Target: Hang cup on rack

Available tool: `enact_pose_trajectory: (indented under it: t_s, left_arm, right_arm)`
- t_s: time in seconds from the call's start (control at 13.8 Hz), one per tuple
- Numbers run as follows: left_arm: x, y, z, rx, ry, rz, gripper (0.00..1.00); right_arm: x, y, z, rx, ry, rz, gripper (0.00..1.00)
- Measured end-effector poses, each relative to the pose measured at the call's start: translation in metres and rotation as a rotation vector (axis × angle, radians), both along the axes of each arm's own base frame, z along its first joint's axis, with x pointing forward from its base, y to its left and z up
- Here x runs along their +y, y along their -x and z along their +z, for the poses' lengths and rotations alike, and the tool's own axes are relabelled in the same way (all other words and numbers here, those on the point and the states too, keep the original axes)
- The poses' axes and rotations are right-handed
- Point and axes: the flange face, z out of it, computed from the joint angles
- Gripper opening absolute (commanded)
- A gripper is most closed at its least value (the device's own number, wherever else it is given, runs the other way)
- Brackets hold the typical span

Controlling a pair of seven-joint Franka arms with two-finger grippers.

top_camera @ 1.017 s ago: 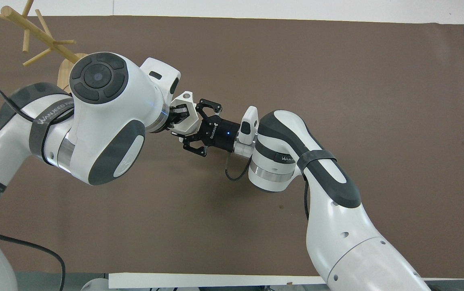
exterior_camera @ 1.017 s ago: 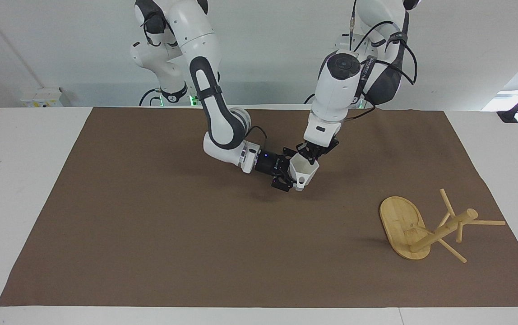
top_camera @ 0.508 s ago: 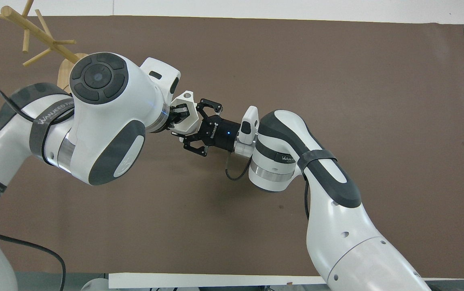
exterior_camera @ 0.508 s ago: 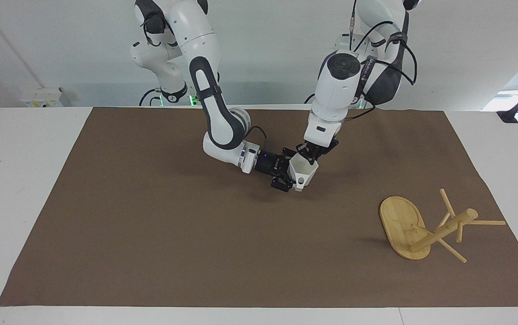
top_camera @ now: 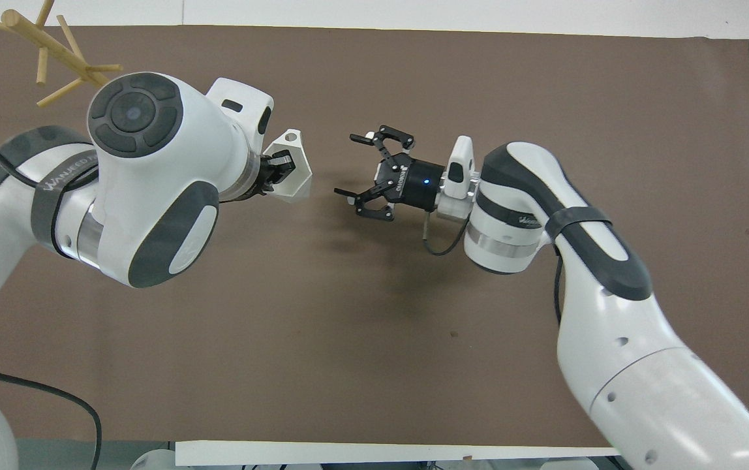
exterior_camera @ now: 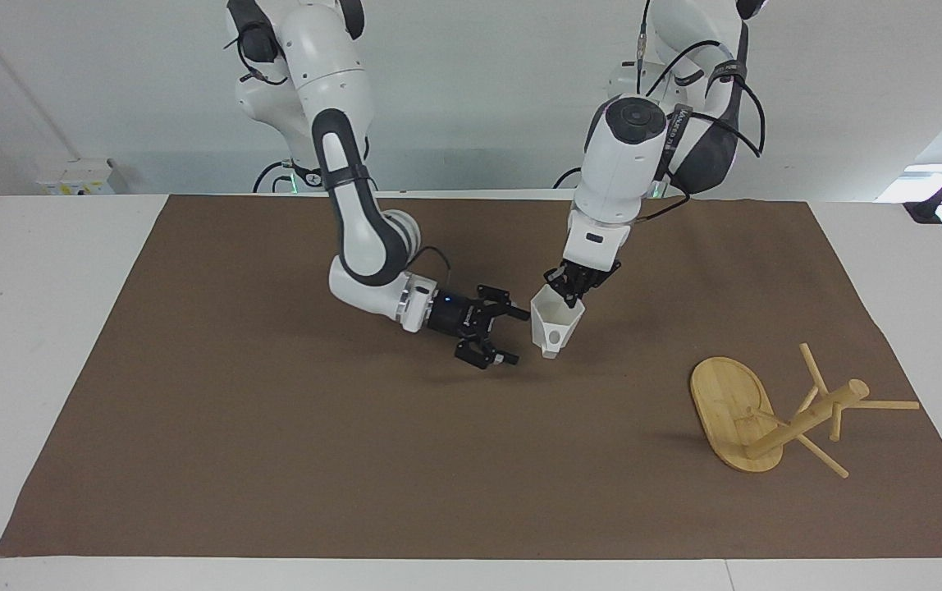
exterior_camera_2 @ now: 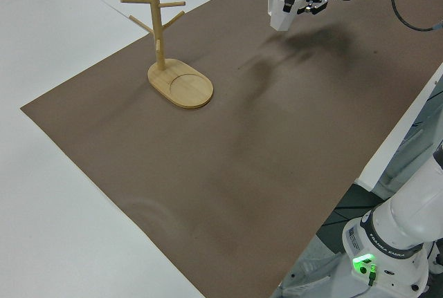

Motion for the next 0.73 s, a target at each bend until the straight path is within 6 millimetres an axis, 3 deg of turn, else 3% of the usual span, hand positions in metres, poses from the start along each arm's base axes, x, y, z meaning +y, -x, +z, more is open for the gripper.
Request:
enact_pose_trajectory:
  t_s: [0.15,0.29,0.58,0.73]
  left_arm:
    - [0.03,-0.015,0.012,-0.069,0.035,0.059,0.0]
    - [0.064,-0.017,0.018,-0.187,0.086,0.113,0.0]
    - [0.119,0.009,-0.014,-0.399,0.213,0.253,0.0]
    - [0.137,0.017,-0.033,-0.476,0.295,0.334,0.0]
  right_arm:
    - [-0.076,-0.016,-0.001,-0.023,0.034,0.07,1.0]
    - [-0.144,-0.019,0.001,0.002,0.066,0.139,1.0]
    - [-0.269,-0.014,0.026,0.132,0.178,0.252,1.0]
    - [-0.323,-0.01,0.056,0.234,0.288,0.274,1.0]
